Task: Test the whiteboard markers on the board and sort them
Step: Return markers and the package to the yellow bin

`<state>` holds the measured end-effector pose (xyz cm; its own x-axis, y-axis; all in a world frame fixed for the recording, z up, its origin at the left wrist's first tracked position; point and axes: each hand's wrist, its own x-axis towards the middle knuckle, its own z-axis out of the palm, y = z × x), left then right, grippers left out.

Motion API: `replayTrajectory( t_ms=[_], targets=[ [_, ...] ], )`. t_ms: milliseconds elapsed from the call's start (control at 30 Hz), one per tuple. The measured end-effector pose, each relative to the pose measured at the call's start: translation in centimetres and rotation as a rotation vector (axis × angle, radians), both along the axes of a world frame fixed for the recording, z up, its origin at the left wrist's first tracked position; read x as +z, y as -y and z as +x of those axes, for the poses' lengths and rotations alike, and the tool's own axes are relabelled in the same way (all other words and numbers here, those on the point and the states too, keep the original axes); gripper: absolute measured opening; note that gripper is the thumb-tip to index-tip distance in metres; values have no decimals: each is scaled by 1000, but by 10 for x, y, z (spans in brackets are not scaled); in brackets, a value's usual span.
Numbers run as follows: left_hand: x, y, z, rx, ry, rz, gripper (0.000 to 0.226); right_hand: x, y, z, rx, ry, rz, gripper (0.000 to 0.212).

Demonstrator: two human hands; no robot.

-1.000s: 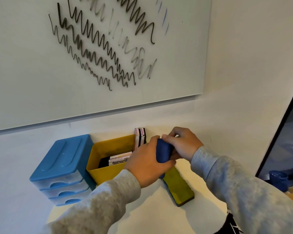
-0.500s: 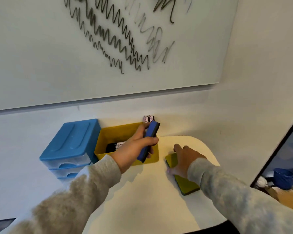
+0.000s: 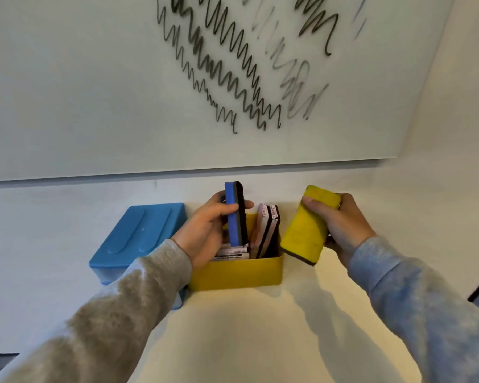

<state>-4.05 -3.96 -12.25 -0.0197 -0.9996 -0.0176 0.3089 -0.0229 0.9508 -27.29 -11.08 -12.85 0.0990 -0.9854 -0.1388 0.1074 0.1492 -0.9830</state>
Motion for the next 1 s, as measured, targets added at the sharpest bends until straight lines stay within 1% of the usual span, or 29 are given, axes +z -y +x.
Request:
replayTrajectory(
  t_ms=[67, 133, 267, 367, 433, 533, 633, 767, 833, 900, 1000],
  targets=[
    [-4, 4, 5, 35, 77, -35, 56, 0, 3, 11, -66, 40, -22, 43],
    [-7, 7, 9, 48, 184, -60, 59, -1, 2, 19, -86, 15, -81, 36],
    [-13, 9, 13, -14, 476, -91, 61, -5, -3, 29, -95, -244, -318, 37],
    [-19, 16, 9, -37, 610, -117, 62, -9, -4, 33, -105, -500, -545, 38],
    [-24, 22, 5, -28, 697, -138, 64, -11, -6, 36, -69, -630, -652, 39],
    [-30, 29, -3, -44, 697, -130, 67, -15, -9, 42, -2, -739, -705, 40],
    [-36, 34, -7, -67, 681, -101, 68, -19, -8, 45, 23, -771, -706, 41],
    [-40, 36, -7, -114, 788, -62, 73, -23, -6, 44, 26, -762, -684, 35],
    [-43, 36, -7, -125, 821, -49, 70, -24, -6, 45, 61, -757, -662, 31],
    [-45, 37, -6, -117, 818, -35, 66, -27, -7, 45, 95, -766, -665, 26],
    [-48, 39, -3, -102, 822, -30, 61, -31, -6, 42, 118, -823, -692, 20]
  ],
)
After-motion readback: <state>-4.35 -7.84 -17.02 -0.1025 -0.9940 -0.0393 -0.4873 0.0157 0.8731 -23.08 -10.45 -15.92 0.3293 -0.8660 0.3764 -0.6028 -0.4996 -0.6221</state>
